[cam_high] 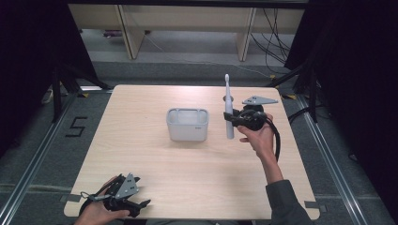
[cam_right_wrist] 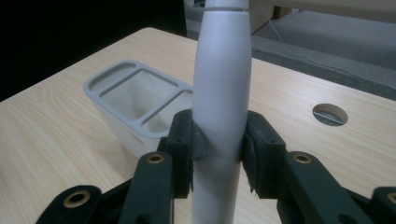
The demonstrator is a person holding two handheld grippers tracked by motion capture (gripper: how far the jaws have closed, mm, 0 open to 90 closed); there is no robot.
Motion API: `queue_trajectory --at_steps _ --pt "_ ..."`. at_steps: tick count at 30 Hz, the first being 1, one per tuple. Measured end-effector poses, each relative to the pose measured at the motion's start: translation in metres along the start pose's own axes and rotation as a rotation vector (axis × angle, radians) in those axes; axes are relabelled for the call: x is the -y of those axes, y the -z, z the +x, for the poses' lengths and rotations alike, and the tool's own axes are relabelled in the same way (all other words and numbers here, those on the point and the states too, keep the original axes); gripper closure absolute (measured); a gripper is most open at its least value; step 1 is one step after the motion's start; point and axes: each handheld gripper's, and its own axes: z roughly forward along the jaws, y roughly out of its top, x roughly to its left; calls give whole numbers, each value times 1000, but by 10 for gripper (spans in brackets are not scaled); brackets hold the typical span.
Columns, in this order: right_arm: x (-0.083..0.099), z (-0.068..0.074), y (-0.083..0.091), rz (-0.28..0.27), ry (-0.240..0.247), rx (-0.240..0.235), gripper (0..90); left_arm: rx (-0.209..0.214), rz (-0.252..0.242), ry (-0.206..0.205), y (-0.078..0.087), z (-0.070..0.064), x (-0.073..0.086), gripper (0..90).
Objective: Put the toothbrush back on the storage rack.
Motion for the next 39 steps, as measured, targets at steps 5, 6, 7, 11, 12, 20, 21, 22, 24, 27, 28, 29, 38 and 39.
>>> queue_trajectory --at_steps 5,6,7,11,12,20,21,22,24,27,28,29,38,39 --pt "-5 0 -5 -8 9 1 668 -1 2 -6 0 0 0 163" --pt "-8 3 -6 1 -4 -1 668 3 -3 4 0 0 0 163" --pt "-8 3 -6 1 -4 -1 668 3 -3 4 0 0 0 163" --pt "-17 7 -12 8 -8 -7 668 -1 5 -8 0 0 0 163" --pt "-18 7 -13 -1 4 -9 668 3 -1 3 0 0 0 163" --pt "-31 13 -21 -1 4 -24 668 -2 3 -7 0 0 0 163" --pt "-31 13 -21 -1 4 -24 668 1 3 -9 0 0 0 163" --pt "-34 14 -22 6 9 -21 668 -1 5 -10 0 1 0 163" --pt "-37 18 -23 -3 -4 -23 668 -1 5 -8 0 0 0 163" --pt "-40 19 -25 3 10 -24 668 14 -13 5 0 -1 0 163" --pt "-44 21 -26 7 8 -19 668 11 -10 3 -1 -1 0 163" --pt "-44 21 -26 7 8 -19 668 11 -10 3 -1 -1 0 163" --pt "-59 29 -33 1 25 -32 668 10 -13 4 0 -1 0 163" --pt "-61 29 -34 2 24 -34 668 10 -13 4 0 -1 0 163"
